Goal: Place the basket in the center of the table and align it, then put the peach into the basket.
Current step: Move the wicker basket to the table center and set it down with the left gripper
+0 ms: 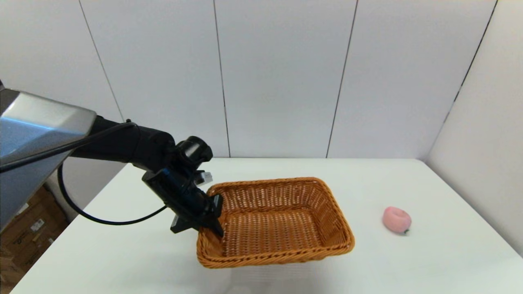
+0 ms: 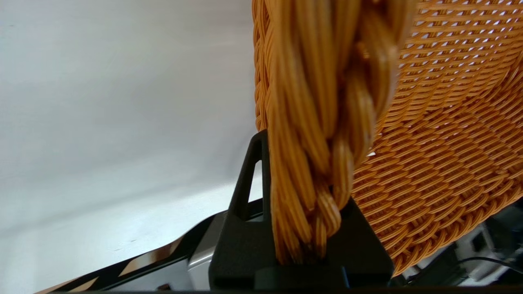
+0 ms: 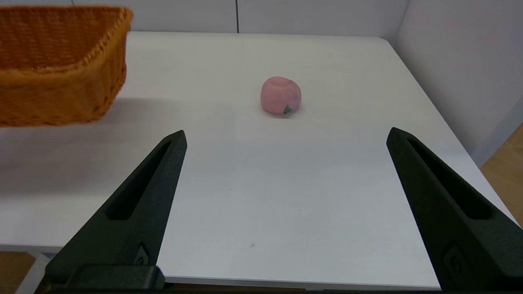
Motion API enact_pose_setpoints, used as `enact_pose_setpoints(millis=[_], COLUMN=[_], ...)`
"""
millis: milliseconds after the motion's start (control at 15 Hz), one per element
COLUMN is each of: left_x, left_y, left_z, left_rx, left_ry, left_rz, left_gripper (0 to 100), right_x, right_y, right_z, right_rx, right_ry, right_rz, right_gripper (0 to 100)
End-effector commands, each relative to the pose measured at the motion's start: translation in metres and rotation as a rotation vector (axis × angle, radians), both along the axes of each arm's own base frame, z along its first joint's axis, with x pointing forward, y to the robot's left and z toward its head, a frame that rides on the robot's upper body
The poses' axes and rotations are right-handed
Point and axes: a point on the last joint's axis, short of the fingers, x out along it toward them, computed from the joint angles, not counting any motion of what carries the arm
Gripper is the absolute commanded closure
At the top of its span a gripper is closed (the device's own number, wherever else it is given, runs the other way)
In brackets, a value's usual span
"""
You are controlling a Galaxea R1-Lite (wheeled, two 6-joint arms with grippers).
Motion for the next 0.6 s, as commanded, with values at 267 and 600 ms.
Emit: enact_pose_setpoints(millis=[267,600], left_x=[0.010,0.011], left_y=[-0.016,-0.018], left_z=[-0.027,-0.019], left_rx=[0.054,0.071], left_ry=[0.048,0.008], left_rz=[-0.064,-0.066], left_gripper=[100,0], right_x=[0.000,0.000], right_y=[0.000,0.000], right_z=[0.000,0.000], right_rx=[-0.004,-0.005], right_ry=[0.002,0.001], right_rz=[0.002,0.004], right_gripper=[0,0])
